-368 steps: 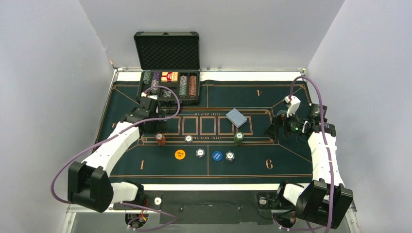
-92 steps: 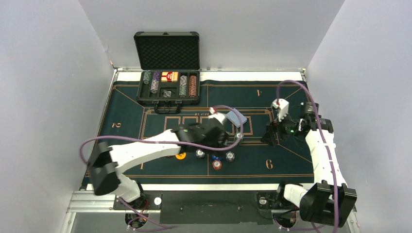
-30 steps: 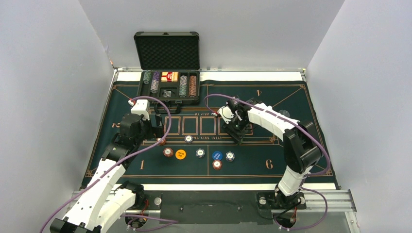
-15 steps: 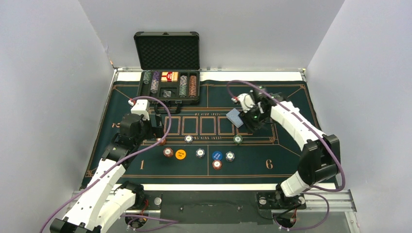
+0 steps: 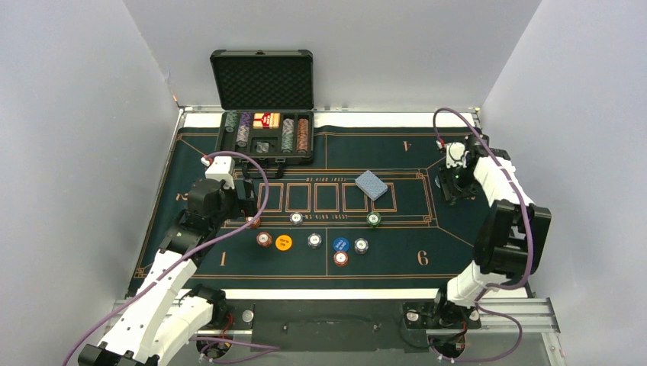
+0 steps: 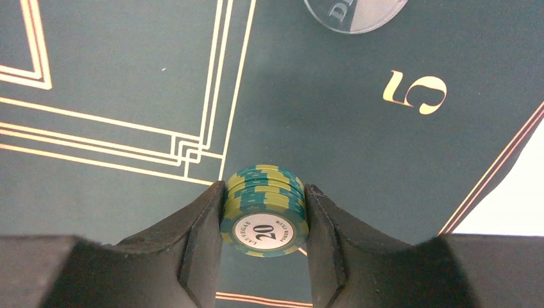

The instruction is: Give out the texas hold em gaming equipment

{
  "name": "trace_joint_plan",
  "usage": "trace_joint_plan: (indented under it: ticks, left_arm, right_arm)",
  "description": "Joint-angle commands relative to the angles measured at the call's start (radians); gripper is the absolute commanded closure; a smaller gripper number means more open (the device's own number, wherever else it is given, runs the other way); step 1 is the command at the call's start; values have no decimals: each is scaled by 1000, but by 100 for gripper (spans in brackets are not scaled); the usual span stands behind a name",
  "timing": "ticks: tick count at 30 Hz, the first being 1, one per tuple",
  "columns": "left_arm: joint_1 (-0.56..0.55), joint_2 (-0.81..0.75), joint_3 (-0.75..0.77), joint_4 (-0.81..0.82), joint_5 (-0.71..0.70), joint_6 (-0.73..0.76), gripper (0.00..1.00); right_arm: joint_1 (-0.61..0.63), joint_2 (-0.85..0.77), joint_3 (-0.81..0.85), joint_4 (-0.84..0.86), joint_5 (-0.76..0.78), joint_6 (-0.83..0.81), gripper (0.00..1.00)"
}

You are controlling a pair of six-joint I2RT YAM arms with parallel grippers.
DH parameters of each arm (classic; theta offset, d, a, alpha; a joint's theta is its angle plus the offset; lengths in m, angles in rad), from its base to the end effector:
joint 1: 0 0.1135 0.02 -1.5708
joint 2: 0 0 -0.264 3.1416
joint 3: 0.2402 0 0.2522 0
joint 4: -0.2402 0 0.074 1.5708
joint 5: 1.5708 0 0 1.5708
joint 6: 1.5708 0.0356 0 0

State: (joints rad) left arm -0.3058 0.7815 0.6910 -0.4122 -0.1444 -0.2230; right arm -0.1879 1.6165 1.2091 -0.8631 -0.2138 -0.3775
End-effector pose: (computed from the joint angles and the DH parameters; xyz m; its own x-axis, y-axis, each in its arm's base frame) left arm 0.1710 -0.0486 0.2844 -0.4874 -0.0756 -0.8699 0.0717 0.9894 -0.1262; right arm 0.3088 -0.0510 0.2313 -0.9169 -0.1923 -0.3497 -0.2335 0.9691 0.0794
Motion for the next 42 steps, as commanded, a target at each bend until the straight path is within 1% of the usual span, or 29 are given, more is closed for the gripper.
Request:
trace_joint_plan:
  ticks: [1,10,12,14,18,19,20,22,23,24,25,26,28,33,35,37,39,41,42]
  left_arm:
    - [5,-15,11,56,15,17,3]
    - [5,-11,11,59,19,17,3]
    - [5,-10,10,59,20,17,3]
    - [5,-10,10,59,21,18,3]
    - [5,-11,10,60,21,18,3]
    - [5,-11,10,60,22,18,3]
    - [5,-11,10,58,22,17,3]
    - [5,-11,11,58,21,17,3]
    - [5,-12,10,58,22,17,3]
    - [5,-13,11,58,23,17,3]
    - [5,-14,11,58,21,18,3]
    - [5,-14,10,57,21,18,3]
    - [5,-14,10,56,21,17,3]
    - [5,-15,11,58,23,18,3]
    - [5,-14,10,59,26,17,3]
    - [5,-13,11,58,25,17,3]
    - [5,-14,11,58,25,17,3]
    - [5,-16,10,57,24,17,3]
    - [5,-17,11,57,22,17,3]
  right_arm:
    - [-8,69,52,82,36,12,99]
    - [-7,176,59,172,83,62,96]
    - [-7,195,59,184,96,67,94]
    - [-7,217,63,188,107,72,90]
    - [-4,250,59,191,111,75,75]
    - [-4,254,58,188,111,75,69]
    - [-4,259,57,187,111,75,66]
    - [-4,263,57,183,108,74,54]
    - [-4,263,56,180,106,73,52]
    - [-4,258,56,180,105,71,46]
    - [-4,253,56,176,101,70,43]
    - [-4,239,56,173,97,69,38]
    - [-3,209,59,166,93,64,31]
    - [21,83,64,131,84,37,24]
    - [51,20,65,101,39,-10,22]
    - [94,-59,54,75,-26,-89,20]
    - [153,-100,38,40,-112,-157,18]
    - [224,-120,19,3,-204,-207,16]
    - [279,-121,9,-20,-247,-218,16]
